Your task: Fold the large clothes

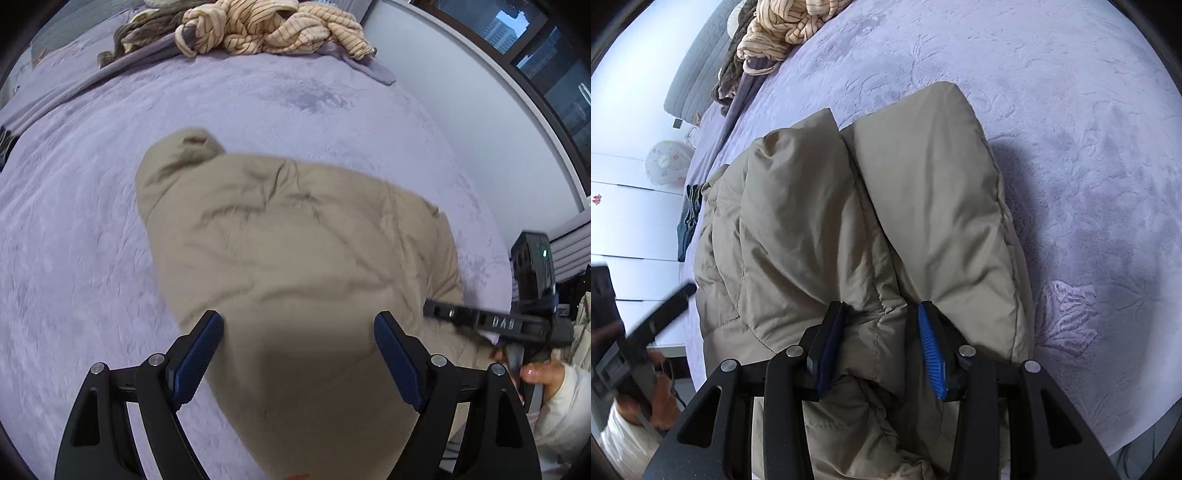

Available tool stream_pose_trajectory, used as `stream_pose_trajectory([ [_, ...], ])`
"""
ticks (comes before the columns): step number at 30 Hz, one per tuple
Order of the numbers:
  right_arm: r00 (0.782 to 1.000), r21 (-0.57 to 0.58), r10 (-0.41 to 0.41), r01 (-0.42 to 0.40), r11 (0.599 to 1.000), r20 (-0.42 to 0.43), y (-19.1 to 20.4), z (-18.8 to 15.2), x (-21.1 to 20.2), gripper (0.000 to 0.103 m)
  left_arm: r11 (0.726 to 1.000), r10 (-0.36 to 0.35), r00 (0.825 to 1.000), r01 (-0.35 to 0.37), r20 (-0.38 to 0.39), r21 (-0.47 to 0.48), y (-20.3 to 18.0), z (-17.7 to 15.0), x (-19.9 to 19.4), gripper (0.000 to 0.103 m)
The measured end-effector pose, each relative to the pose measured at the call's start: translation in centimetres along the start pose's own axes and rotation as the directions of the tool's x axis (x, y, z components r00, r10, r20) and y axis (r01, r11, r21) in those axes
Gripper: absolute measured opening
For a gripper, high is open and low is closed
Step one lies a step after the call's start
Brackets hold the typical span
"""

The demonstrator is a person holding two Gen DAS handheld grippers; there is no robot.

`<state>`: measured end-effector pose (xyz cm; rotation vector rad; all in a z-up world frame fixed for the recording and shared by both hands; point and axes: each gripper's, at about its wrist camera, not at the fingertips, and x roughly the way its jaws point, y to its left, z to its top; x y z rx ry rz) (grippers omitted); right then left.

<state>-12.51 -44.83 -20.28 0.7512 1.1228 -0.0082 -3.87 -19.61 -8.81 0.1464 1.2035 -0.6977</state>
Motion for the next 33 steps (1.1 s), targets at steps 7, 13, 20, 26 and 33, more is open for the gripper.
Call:
stream_pose_trajectory([
  [7, 0.999, -0.113, 0.004, -0.01, 0.994, -0.054, 2.4, 1.0, -1.8, 0.045, 0.985, 0.029, 0.997, -0.04, -0.066, -0.168, 1.0, -6.2, 2.4, 0.103],
  [13, 0.995, -0.266, -0.009, -0.019, 0.964, -0.102, 4.3, -1.9, -3.7, 0.045, 0.977, 0.05, 0.998, -0.057, -0.04, -0.208, 1.2, -7.1, 1.8, 0.103],
  [20, 0.985, -0.193, -0.074, 0.042, 0.98, -0.158, 2.5, -4.3, 0.0, 0.045, 0.974, 0.041, 0.998, -0.05, -0.048, -0.22, 1.7, -9.0, 1.0, 0.103],
  [26, 0.988, -0.164, -0.097, 0.077, 0.983, -0.121, 4.2, -4.2, -0.8, 0.049, 0.975, 0.078, 0.997, -0.081, -0.027, -0.205, 2.3, -10.3, -1.0, 0.103],
  [33, 0.994, -0.126, -0.105, 0.102, 0.987, -0.021, 6.2, -5.9, -1.9, 0.065, 0.977, 0.089, 0.996, -0.088, -0.005, -0.194, 3.2, -11.6, -2.6, 0.103],
])
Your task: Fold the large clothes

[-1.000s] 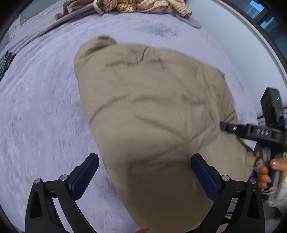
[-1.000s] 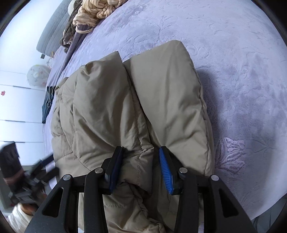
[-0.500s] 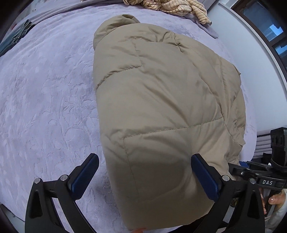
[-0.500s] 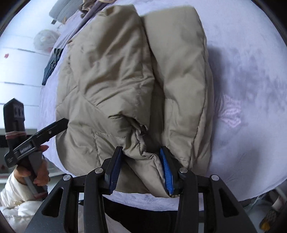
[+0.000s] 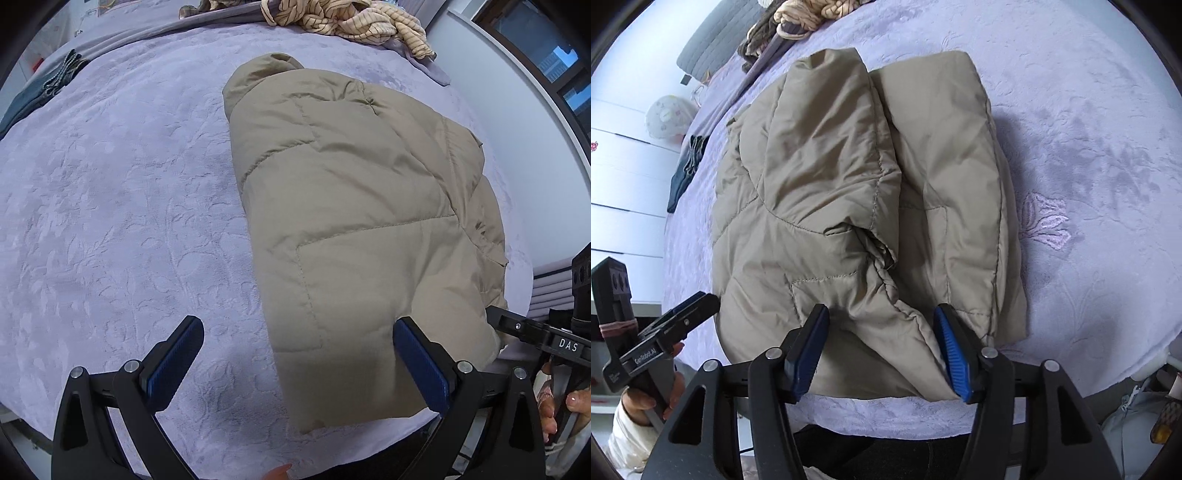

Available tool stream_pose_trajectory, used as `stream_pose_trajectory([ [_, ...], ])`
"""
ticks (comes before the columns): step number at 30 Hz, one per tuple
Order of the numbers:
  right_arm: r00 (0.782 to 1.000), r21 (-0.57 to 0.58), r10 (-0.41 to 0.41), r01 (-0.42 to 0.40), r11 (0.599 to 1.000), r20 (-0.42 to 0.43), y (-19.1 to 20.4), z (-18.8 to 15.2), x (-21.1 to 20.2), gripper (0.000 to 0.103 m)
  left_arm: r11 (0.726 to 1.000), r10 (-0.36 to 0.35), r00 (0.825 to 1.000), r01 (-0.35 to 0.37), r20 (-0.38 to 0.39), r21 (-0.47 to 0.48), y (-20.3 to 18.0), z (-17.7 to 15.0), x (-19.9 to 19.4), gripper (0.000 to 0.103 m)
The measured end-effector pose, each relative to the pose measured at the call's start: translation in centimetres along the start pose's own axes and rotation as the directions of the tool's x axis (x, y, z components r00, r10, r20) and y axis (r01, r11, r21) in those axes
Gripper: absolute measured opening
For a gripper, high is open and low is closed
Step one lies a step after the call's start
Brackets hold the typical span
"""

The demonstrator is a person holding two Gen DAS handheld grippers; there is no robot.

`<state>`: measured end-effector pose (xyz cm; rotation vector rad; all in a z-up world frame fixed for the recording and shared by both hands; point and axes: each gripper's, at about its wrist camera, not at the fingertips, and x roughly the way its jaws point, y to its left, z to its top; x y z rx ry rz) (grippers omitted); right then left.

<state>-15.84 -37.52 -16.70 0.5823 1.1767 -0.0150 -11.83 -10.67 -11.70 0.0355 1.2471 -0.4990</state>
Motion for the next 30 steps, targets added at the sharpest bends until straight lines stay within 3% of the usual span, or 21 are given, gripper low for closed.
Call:
stream_pose_trajectory([
  [3, 1.0, 0.025, 0.009, -0.01, 1.0, 0.03, 0.4, -0.6, -0.7, 0.077, 1.0, -0.006, 1.0, 0.006, 0.002, 0.012, 0.3, -0.2, -0.4, 0.103],
  [7, 0.998, 0.018, 0.01, -0.011, 1.0, 0.054, 1.4, -0.9, -1.5, 0.079, 1.0, -0.007, 1.0, 0.007, 0.002, -0.006, 1.3, -0.4, -0.8, 0.103],
  [14, 0.997, -0.006, -0.01, 0.011, 1.0, 0.083, 1.8, 1.7, -3.0, 0.084, 0.999, -0.036, 0.999, 0.036, 0.005, -0.018, 1.9, 1.0, -0.5, 0.103],
  [25, 1.0, -0.005, 0.003, -0.002, 1.0, 0.004, -2.5, 8.3, -1.3, 0.086, 0.99, -0.052, 0.999, 0.051, -0.006, -0.134, 1.4, 6.0, 1.6, 0.103],
  [30, 1.0, -0.006, 0.022, -0.022, 1.0, -0.022, -3.9, 10.0, -0.1, 0.086, 0.972, -0.125, 0.992, 0.118, -0.023, -0.202, 2.0, 7.0, 3.6, 0.103],
])
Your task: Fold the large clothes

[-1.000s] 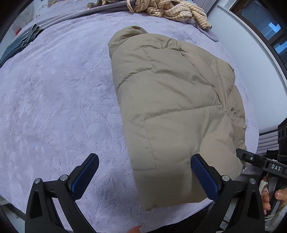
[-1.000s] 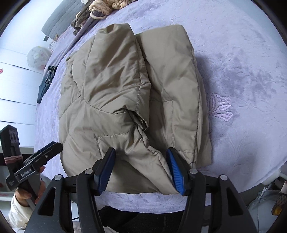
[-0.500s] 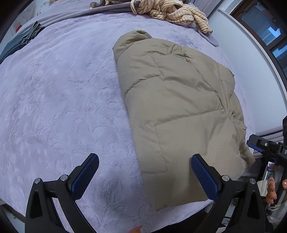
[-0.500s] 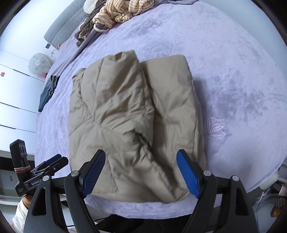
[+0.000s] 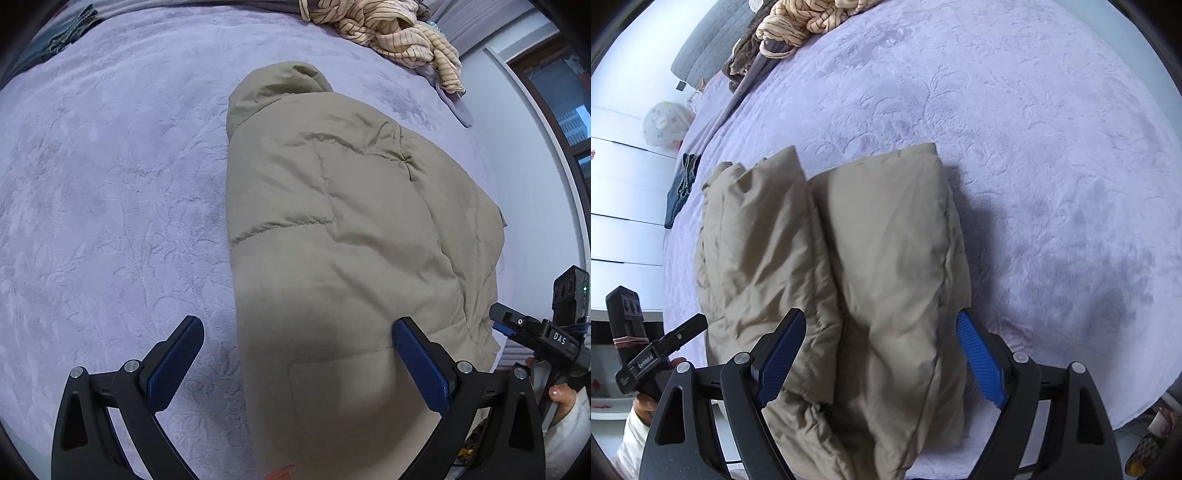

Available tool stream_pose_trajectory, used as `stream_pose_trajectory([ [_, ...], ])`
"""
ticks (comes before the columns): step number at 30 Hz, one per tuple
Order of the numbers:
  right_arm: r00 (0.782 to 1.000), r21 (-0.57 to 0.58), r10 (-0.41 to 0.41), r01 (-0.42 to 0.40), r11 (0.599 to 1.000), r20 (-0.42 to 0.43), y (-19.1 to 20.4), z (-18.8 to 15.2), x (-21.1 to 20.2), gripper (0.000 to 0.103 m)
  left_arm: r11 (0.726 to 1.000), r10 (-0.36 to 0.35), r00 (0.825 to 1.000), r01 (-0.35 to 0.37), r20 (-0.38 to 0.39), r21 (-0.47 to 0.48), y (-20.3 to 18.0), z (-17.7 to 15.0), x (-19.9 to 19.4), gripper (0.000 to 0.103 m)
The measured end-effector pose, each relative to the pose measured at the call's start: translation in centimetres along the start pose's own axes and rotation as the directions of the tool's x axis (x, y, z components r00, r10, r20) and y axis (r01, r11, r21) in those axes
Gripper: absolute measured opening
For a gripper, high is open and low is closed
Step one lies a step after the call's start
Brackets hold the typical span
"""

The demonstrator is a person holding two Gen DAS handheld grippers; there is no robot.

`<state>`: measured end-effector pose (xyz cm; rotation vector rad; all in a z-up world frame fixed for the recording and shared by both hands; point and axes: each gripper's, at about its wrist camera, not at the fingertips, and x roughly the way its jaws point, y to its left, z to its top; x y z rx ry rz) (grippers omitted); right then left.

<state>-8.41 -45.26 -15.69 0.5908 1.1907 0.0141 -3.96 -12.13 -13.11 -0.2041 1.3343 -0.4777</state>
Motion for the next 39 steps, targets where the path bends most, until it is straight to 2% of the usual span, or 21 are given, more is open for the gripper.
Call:
stream_pose_trajectory([
  [2, 1.0, 0.013, 0.027, -0.027, 1.0, 0.004, -0.7, 0.7, 0.5, 0.087, 0.999, -0.032, 0.999, 0.032, -0.005, -0.019, 0.2, 0.3, 0.6, 0.103],
  [3, 0.999, 0.029, 0.044, -0.044, 0.999, 0.001, -1.2, 1.0, 0.9, 0.092, 0.999, -0.042, 0.999, 0.042, -0.009, -0.027, 0.3, 0.4, 0.8, 0.103],
  [4, 0.998, 0.051, 0.066, -0.066, 0.997, -0.008, -1.7, 1.3, 1.3, 0.102, 0.998, -0.053, 0.998, 0.052, -0.014, -0.035, 0.5, 0.4, 1.1, 0.103],
  [7, 0.989, 0.119, 0.143, -0.138, 0.983, -0.034, -3.5, 2.1, 2.9, 0.103, 0.995, -0.082, 0.996, 0.08, -0.031, -0.058, 0.7, 0.7, 1.9, 0.103],
  [13, 0.966, 0.23, 0.252, -0.233, 0.945, -0.056, -5.8, 3.0, 6.0, 0.103, 0.995, -0.084, 0.995, 0.081, -0.05, -0.049, 0.0, 1.1, 2.7, 0.103],
  [15, 0.948, 0.275, 0.316, -0.294, 0.915, -0.039, -6.1, 3.2, 6.7, 0.103, 0.995, -0.085, 0.995, 0.082, -0.055, -0.048, -0.2, 1.3, 2.9, 0.103],
  [18, 0.883, 0.303, 0.47, -0.448, 0.841, 0.001, -5.7, 3.6, 6.7, 0.103, 0.995, -0.087, 0.994, 0.084, -0.062, -0.046, -0.2, 1.6, 3.1, 0.103],
  [19, 0.868, 0.28, 0.496, -0.476, 0.834, -0.002, -5.1, 3.8, 6.4, 0.103, 0.996, -0.086, 0.994, 0.083, -0.064, -0.045, -0.2, 1.7, 3.2, 0.103],
  [21, 0.875, 0.205, 0.482, -0.466, 0.861, -0.037, -3.8, 4.2, 6.0, 0.103, 0.996, -0.083, 0.994, 0.08, -0.069, -0.046, -0.3, 1.9, 3.4, 0.103],
  [23, 0.901, 0.099, 0.423, -0.415, 0.905, -0.099, -2.1, 4.6, 5.7, 0.103, 0.996, -0.081, 0.994, 0.078, -0.074, -0.043, -0.1, 2.1, 3.5, 0.103],
  [25, 0.918, 0.012, 0.367, -0.37, 0.929, -0.15, -0.6, 4.8, 6.0, 0.103, 0.997, -0.075, 0.994, 0.072, -0.078, -0.037, -0.3, 2.2, 3.7, 0.103],
  [28, 0.932, -0.043, 0.301, -0.315, 0.948, -0.201, 0.6, 5.0, 7.2, 0.103, 0.998, -0.063, 0.995, 0.063, -0.08, -0.013, -0.9, 2.7, 3.8, 0.103],
  [31, 0.939, -0.044, 0.257, -0.274, 0.961, -0.231, 1.0, 5.0, 8.5, 0.103, 0.997, -0.069, 0.995, 0.071, -0.069, 0.017, -1.1, 3.5, 3.4, 0.103],
  [33, 0.938, -0.044, 0.251, -0.268, 0.962, -0.239, 1.0, 5.3, 8.9, 0.103, 0.992, -0.122, 0.99, 0.123, -0.063, 0.003, -0.3, 4.2, 3.0, 0.103],
  [36, 0.937, -0.039, 0.249, -0.266, 0.963, -0.245, 0.9, 5.2, 9.2, 0.103, 0.967, -0.254, 0.964, 0.251, -0.073, -0.05, 1.4, 5.3, 3.1, 0.103],
  [39, 0.934, -0.029, 0.25, -0.266, 0.964, -0.254, 0.6, 5.0, 9.5, 0.103, 0.96, -0.273, 0.958, 0.265, -0.089, -0.093, 3.3, 6.0, 4.4, 0.103],
])
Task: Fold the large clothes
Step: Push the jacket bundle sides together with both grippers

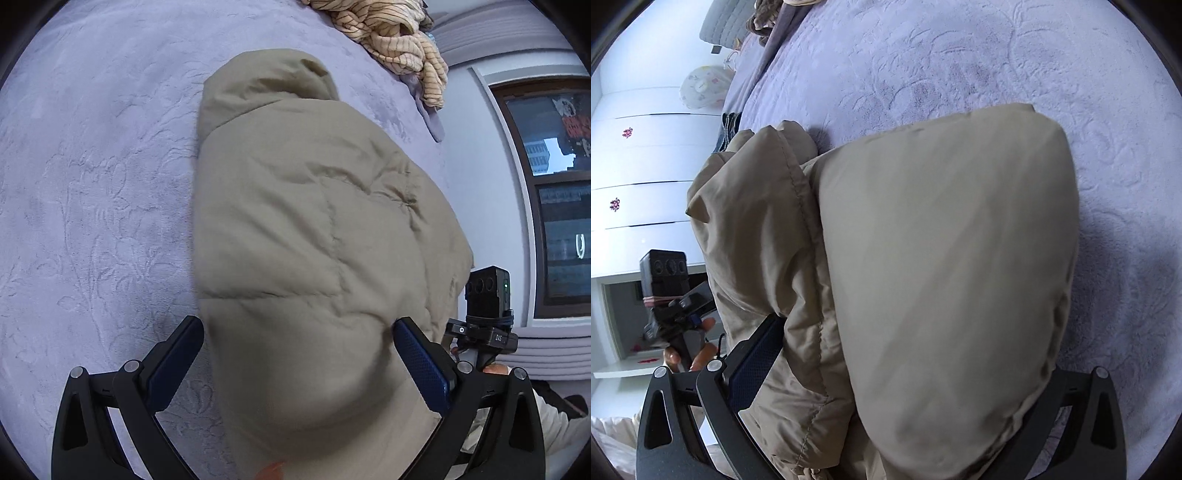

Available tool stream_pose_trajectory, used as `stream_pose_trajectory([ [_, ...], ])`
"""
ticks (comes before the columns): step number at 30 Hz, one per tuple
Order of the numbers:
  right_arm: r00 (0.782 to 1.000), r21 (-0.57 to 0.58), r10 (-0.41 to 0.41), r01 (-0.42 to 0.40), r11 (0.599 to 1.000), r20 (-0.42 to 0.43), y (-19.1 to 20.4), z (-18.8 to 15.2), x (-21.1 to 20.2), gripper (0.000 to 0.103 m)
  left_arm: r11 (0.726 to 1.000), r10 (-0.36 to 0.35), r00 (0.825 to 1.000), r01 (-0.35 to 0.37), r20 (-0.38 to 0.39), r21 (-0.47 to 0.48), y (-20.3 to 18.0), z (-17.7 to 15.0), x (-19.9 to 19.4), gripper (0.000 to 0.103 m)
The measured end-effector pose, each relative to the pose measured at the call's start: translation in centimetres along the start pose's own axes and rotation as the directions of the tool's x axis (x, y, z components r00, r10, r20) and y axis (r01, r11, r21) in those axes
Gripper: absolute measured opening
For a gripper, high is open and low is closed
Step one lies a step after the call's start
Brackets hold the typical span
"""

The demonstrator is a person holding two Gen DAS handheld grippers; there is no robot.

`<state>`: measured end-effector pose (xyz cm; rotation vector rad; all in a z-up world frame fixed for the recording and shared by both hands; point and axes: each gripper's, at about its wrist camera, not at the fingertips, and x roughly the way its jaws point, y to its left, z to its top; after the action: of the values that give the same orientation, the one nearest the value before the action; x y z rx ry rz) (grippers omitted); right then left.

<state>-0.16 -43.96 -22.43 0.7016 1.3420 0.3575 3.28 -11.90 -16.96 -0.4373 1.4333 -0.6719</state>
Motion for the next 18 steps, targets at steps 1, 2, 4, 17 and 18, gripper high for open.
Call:
stream_pose_trajectory([
  [1, 1.0, 0.002, 0.001, -0.001, 1.0, -0.002, -0.1, 0.0, 0.1, 0.103, 1.0, -0.01, 1.0, 0.01, -0.008, -0.011, 0.7, 0.3, 0.4, 0.103],
  [2, 1.0, 0.002, 0.001, -0.001, 1.0, -0.004, -0.2, 0.0, 0.1, 0.103, 0.999, -0.039, 0.999, 0.039, -0.019, -0.021, 1.2, 0.6, 0.8, 0.103],
  [4, 1.0, 0.0, 0.0, 0.0, 1.0, -0.007, -0.6, 0.0, 0.1, 0.103, 0.994, -0.1, 0.994, 0.098, -0.043, -0.038, 2.1, 1.1, 1.8, 0.103],
  [17, 0.999, 0.013, 0.025, -0.025, 1.0, -0.026, -0.5, 1.7, 1.8, 0.103, 0.974, -0.219, 0.969, 0.211, -0.11, -0.079, 1.8, 1.3, 7.5, 0.103],
  [18, 0.999, 0.02, 0.026, -0.026, 0.999, -0.027, -0.6, 1.8, 1.9, 0.103, 0.979, -0.199, 0.974, 0.192, -0.107, -0.073, 1.3, 1.3, 7.5, 0.103],
])
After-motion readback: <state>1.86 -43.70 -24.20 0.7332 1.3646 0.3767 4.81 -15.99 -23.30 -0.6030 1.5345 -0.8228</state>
